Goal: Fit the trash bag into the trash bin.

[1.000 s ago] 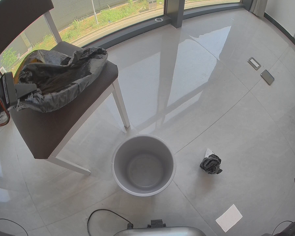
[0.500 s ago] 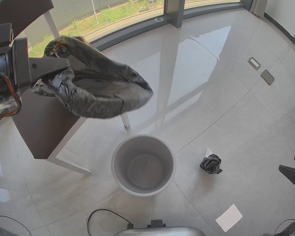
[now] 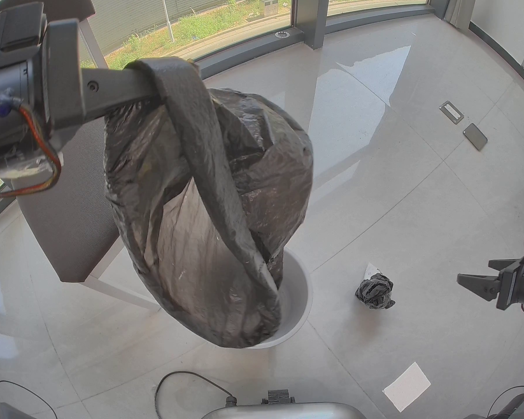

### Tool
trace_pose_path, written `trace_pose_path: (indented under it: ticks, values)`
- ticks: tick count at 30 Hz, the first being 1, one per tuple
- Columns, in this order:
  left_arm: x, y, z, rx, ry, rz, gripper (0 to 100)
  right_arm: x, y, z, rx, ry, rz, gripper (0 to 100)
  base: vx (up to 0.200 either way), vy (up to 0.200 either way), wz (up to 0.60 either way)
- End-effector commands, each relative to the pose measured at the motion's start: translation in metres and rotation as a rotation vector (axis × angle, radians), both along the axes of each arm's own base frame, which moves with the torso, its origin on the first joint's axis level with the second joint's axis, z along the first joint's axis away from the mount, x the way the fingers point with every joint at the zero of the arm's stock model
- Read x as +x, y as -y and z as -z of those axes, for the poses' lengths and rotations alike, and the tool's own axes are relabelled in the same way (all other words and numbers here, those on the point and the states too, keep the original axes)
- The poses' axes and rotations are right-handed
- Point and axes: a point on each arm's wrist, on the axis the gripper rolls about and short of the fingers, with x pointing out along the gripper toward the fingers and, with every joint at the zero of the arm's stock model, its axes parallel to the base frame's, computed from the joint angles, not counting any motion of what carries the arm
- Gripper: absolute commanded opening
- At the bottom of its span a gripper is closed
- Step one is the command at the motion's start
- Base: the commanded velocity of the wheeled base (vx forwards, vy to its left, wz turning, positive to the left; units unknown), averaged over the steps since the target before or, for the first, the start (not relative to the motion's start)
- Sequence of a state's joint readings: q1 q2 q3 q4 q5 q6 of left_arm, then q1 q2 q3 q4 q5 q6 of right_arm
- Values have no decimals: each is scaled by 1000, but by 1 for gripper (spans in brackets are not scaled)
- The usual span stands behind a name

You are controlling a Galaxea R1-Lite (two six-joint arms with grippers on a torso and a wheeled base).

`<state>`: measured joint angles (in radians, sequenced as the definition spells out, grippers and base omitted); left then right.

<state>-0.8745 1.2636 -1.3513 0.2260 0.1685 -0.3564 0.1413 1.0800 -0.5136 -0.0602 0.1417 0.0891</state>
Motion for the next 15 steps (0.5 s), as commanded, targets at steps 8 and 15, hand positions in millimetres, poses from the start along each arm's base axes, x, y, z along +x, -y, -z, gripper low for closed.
trace_pose_path:
  ticks: [8,15]
  values:
    - [11,25,-16,-19,22,-28,0,47,-45,17,-4,-39,-180,100,0,0,0]
    - [18,34,-23,-30,33,-49,0,63,-72,9,-5,10,-263,100,0,0,0]
